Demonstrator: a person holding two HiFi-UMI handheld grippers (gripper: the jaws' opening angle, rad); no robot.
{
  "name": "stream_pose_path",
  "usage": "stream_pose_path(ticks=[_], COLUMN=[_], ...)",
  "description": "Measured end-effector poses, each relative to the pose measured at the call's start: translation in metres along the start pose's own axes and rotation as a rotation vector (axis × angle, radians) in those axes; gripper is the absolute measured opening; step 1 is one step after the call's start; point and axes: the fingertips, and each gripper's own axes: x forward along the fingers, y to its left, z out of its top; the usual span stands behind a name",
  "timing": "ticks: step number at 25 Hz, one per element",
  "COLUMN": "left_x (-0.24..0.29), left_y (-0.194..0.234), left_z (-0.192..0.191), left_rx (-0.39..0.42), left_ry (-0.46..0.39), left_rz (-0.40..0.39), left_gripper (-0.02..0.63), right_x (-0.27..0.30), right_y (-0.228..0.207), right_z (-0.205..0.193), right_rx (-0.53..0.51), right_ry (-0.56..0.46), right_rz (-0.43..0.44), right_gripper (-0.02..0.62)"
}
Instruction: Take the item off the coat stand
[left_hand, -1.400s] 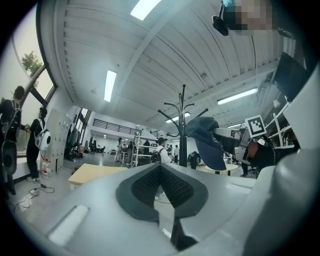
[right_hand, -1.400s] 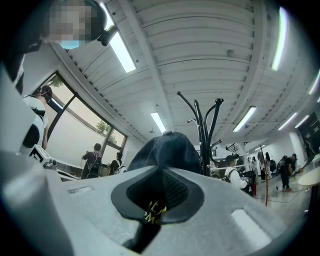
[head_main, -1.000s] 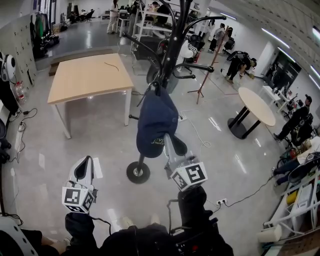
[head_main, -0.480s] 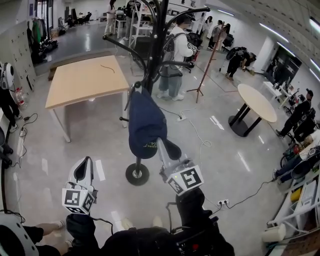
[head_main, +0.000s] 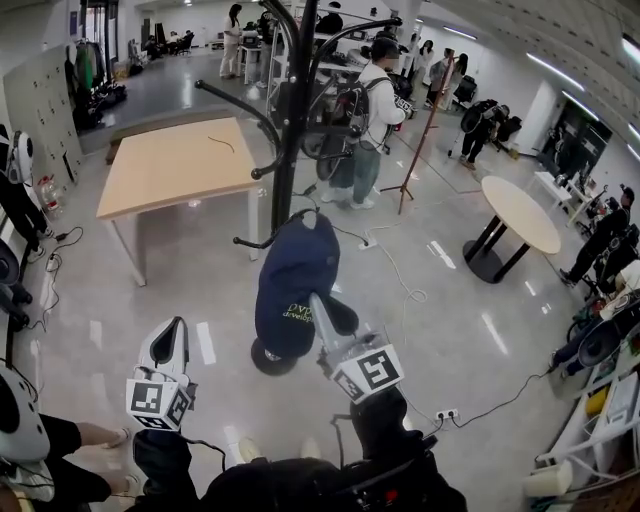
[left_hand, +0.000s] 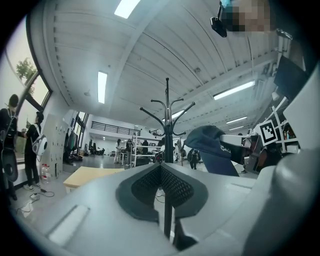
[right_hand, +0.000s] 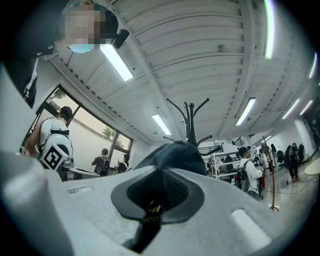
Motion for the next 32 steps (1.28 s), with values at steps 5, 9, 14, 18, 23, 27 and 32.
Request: stream_pose_path(ticks=[5,9,14,18,23,27,32], left_x=[0.001,0.006,0.011,0.017,0.017,0.017,0.017], left_y=[-0.017,-0.036,-0.054,-0.066,-0.079,-0.09,-0.108], left_z=[0.003,0.003,0.004,0.001,-0.001,-0.002,-0.004], left_rx=[0.007,0.014,0.02,0.019,0.021,0.02,0.03], left_ry=[-0.002,-0.005,0.0,0.002,0.002,0.0,-0.012], left_rz=[-0.006,-0.018,-0.033,-0.042,-0.047,-0.047,-0.043], left_gripper=[0.003,0.003,0.003,0.003,0.003,0.003,0.003], right_x=[-0.019,-0.036,-0.052,-0.062,-0.079,-0.092,-0.111], right_y=[-0.014,-0.028,-0.043,-0.053,-0.061,-0.07,-0.086], right_z=[-0.012,-0.018,-0.023,-0.03,-0.035,-0.038,-0.046], right_rx=[0.023,0.026,0.031,0.043,0.048,0.051,0.051], right_ry=[0.031,0.045,0.072,0.085,0.103,0.117,0.135], right_rz=[-0.022,-0.038,-0.063,-0.077,-0.092,-0.105,-0.113], right_gripper=[0.008,0.008,0.008,0.008,0.008,0.008,0.008])
